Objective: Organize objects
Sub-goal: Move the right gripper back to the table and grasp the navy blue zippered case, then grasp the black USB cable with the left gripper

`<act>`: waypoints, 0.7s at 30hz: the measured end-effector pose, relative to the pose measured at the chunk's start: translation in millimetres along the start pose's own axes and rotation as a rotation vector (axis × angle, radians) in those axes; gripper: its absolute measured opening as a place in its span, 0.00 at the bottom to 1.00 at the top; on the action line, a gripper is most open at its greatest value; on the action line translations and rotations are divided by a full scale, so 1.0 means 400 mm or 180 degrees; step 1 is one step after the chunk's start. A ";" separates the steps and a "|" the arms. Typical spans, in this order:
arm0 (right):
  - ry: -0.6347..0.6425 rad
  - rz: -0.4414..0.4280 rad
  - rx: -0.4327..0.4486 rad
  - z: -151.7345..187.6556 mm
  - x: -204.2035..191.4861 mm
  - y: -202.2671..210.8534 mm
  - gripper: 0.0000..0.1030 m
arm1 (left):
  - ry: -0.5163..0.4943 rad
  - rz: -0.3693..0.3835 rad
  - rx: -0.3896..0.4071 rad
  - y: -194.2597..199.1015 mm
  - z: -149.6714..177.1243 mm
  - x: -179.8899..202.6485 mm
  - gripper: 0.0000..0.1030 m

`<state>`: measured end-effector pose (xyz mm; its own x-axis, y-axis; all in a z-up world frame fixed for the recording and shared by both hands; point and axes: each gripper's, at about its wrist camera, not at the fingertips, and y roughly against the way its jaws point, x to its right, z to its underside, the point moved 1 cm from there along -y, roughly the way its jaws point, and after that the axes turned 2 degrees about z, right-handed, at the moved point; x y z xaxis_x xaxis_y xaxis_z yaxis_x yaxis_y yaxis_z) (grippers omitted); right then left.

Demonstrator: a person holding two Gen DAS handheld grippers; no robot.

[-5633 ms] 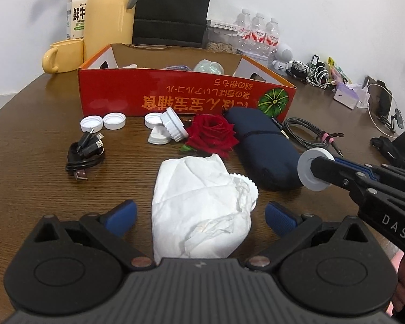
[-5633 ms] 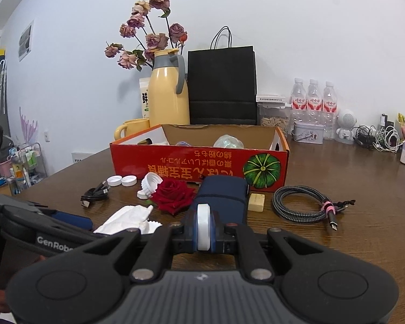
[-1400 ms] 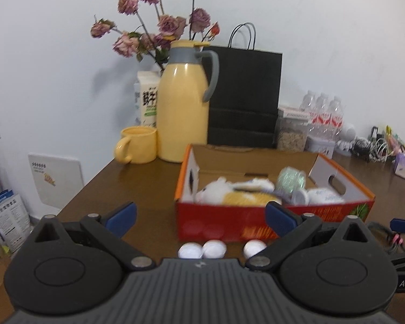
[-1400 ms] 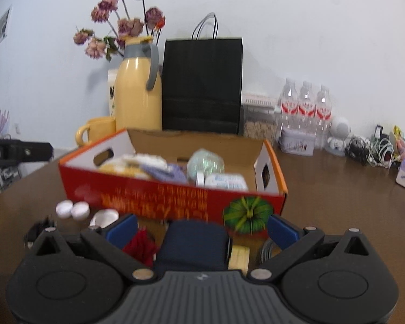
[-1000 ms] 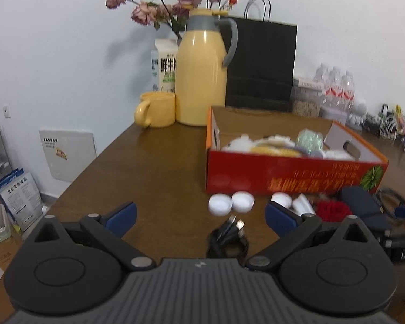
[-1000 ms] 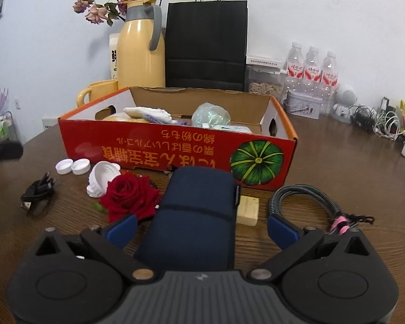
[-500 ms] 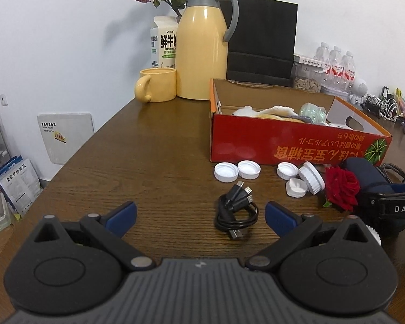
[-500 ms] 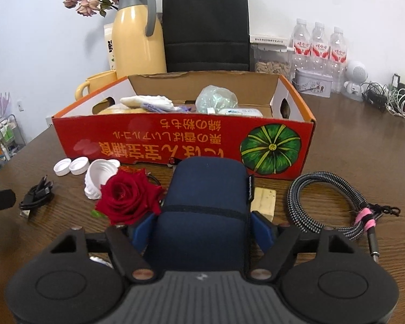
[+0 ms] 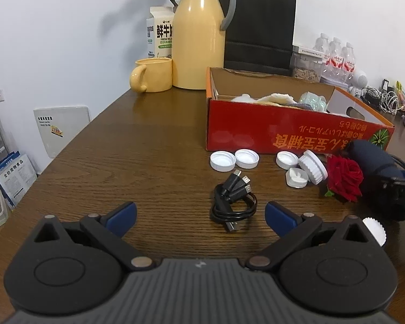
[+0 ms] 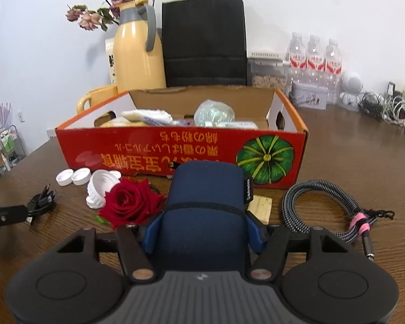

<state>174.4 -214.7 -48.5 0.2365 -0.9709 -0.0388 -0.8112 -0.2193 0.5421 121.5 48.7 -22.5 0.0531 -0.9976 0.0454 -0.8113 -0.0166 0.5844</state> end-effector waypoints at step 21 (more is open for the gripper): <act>0.0079 0.0094 0.0568 0.005 -0.008 0.074 0.60 | -0.0134 -0.0106 -0.0117 -0.084 -0.031 0.047 1.00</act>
<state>148.6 -218.3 -33.8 0.2225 -0.9749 -0.0032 -0.8995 -0.2065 0.3851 157.0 31.3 -31.1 0.0546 -0.9985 -0.0084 -0.7876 -0.0482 0.6143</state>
